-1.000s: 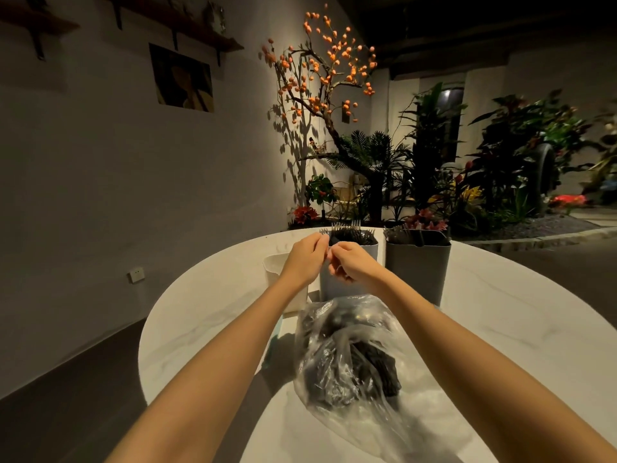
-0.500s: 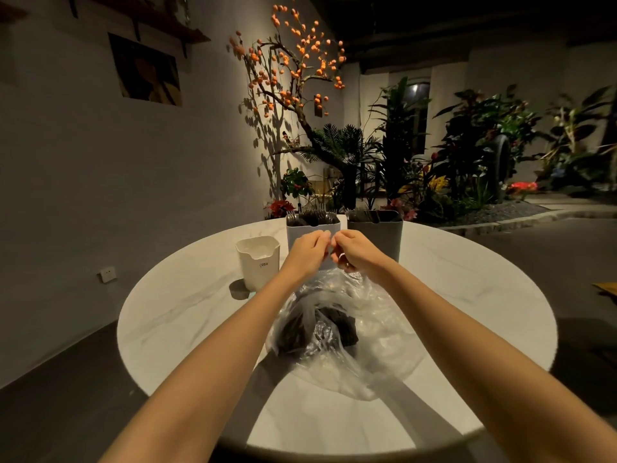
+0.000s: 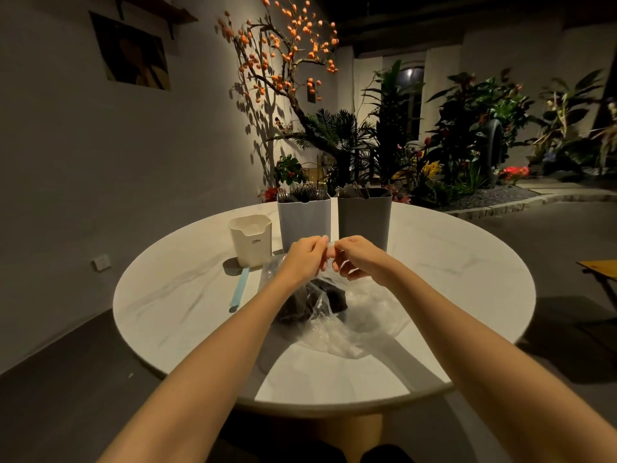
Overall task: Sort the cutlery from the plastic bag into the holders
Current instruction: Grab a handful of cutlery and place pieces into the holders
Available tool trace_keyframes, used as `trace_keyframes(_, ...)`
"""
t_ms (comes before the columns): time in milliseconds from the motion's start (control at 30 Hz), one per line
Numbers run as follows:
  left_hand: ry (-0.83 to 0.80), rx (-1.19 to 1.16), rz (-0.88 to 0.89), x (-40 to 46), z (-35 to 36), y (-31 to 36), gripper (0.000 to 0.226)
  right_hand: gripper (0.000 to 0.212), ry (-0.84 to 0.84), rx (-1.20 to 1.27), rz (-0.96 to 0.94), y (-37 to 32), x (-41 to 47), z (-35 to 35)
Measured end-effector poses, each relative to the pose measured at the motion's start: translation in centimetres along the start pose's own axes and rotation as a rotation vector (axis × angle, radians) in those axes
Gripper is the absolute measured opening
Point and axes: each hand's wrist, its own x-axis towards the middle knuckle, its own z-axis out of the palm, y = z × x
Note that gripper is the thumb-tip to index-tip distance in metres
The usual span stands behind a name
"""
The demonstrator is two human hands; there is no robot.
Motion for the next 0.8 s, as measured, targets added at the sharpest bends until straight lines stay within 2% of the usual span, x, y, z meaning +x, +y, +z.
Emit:
trace_keyframes(133, 0.013, 0.123, 0.012, -1.0, 0.5, -1.2, 0.044, 0.035, 0.008, -0.089, 0.039, 1.6, -0.7, 0.5)
trace_keyframes(233, -0.009, 0.214, 0.013, -1.5, 1.1, -2.0, 0.041, 0.035, 0.098, -0.296, -0.005, 3.0, -0.2, 0.8)
trace_keyframes(367, 0.089, 0.530, 0.049, -1.5, 1.3, -3.2, 0.034, 0.032, 0.181, -0.486, -0.043, 4.2, 0.5, 1.2)
trace_keyframes(433, 0.117, 0.581, 0.024, -1.6, 1.4, -3.7, 0.028, 0.027, 0.212, -0.534, -0.046, 4.8, 0.9, 1.4)
trace_keyframes(567, 0.087, 0.509, -0.064, -1.4, 1.8, -4.4, 0.030, 0.029, 0.273, -0.554, -0.036, 5.7, 1.8, 1.9)
trace_keyframes(633, 0.010, 0.410, -0.107, -1.0, 1.9, -4.5, 0.040, 0.032, 0.291, -0.544, -0.032, 6.5, 2.3, 2.2)
trace_keyframes(800, -0.078, 0.048, -0.087, -0.4, 2.0, -4.0, 0.069, 0.029, 0.325, -0.438, -0.030, 7.5, 2.0, 2.5)
